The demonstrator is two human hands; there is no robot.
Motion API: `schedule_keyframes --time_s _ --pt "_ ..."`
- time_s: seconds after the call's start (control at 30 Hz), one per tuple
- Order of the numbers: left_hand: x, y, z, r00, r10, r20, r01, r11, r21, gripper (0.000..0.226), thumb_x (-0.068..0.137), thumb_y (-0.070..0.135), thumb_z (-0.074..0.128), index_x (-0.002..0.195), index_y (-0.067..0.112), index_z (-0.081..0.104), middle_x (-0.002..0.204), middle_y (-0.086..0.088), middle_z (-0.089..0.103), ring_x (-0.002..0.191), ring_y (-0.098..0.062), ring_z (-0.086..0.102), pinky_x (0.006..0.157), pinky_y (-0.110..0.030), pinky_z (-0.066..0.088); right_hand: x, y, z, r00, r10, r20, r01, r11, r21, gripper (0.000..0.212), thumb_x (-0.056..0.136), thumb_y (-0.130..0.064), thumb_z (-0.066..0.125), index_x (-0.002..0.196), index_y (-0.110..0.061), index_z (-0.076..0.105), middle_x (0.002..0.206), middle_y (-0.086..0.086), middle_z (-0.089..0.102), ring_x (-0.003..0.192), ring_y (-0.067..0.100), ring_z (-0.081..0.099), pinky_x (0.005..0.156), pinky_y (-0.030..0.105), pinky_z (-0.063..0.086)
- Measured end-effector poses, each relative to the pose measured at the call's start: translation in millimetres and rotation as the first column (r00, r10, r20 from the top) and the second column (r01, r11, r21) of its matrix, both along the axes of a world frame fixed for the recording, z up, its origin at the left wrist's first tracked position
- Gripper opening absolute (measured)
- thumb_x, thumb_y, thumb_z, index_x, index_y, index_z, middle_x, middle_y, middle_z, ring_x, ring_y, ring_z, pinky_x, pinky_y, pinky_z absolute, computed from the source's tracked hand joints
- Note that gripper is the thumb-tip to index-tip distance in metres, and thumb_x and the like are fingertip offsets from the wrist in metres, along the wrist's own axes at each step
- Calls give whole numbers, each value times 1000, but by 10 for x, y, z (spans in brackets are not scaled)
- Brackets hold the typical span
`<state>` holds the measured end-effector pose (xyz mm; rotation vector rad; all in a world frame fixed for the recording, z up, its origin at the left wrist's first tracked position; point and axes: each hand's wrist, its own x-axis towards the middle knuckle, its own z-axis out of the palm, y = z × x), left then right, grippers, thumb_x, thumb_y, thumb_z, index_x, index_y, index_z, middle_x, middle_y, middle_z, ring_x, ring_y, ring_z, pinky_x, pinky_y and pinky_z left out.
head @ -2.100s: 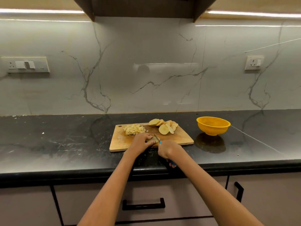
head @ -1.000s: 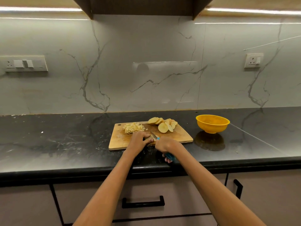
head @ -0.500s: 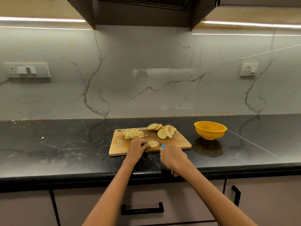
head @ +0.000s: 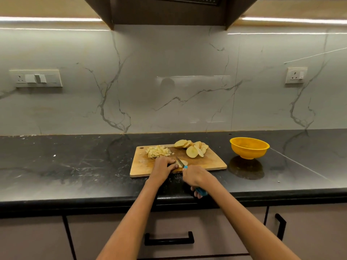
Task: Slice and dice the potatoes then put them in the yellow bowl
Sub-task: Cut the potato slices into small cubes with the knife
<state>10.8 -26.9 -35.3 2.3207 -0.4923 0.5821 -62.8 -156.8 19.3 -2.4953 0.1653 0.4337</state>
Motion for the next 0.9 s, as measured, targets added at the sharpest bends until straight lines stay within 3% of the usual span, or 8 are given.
schedule_keyframes --time_s 0.17,0.3,0.4,0.47,0.57,0.67,0.77,0.9 --pt "-13 20 25 999 -13 -36 16 997 73 21 85 13 65 71 -3 67 69 -17 64 62 -15 48 65 -35 40 54 53 103 996 50 -74 -47 998 44 34 102 -18 29 131 0 33 81 15 49 60 19 51 51 27 46" --pt "-38 6 13 1000 14 -1 -14 999 42 16 85 14 66 81 1 73 72 -8 67 69 -19 58 69 -30 42 -93 26 -28 997 74 -27 -76 994 -84 30 101 -20 32 110 5 47 92 19 59 65 24 58 57 30 50" --pt "-54 -19 4 1000 24 7 -24 1000 10 17 85 16 66 92 1 73 81 -3 69 77 -14 61 78 -29 45 -273 -24 -124 978 169 120 -127 946 -298 36 100 -21 37 128 -3 49 124 16 56 108 29 58 86 35 48" --pt "-82 -35 11 998 59 -9 -59 998 -20 24 85 16 67 103 1 70 99 -9 71 94 -16 63 91 -26 42 -388 -80 -99 972 180 148 -121 932 -342 38 100 -24 39 131 -4 49 131 13 54 118 29 53 94 37 44" --pt "-99 -31 7 994 94 -51 -97 993 -64 29 85 13 66 110 -1 66 113 -13 67 110 -21 59 101 -26 37 -455 -170 38 974 149 170 -96 954 -285 34 102 -25 35 107 2 55 101 15 65 99 29 65 85 34 53" --pt "-100 -4 10 989 142 -53 -146 985 -96 29 85 10 65 113 0 65 116 -13 65 112 -22 58 98 -23 35 -343 -170 50 969 4 245 12 998 -64 43 103 -33 29 91 2 51 65 13 60 61 26 66 59 30 54" --pt "-100 -4 4 987 150 -62 -156 982 -106 31 85 10 65 114 1 64 116 -12 65 111 -19 58 93 -17 35 -205 -84 -45 974 -20 225 18 1000 11 49 103 -37 28 96 4 54 66 14 61 56 23 63 52 27 53" --pt "-103 6 4 991 127 -52 -132 986 -105 27 83 9 67 109 1 67 111 -12 68 106 -17 61 85 -8 33 -133 45 -110 980 -15 200 11 1000 22 48 103 -35 29 99 5 56 78 16 66 67 25 67 65 31 57"
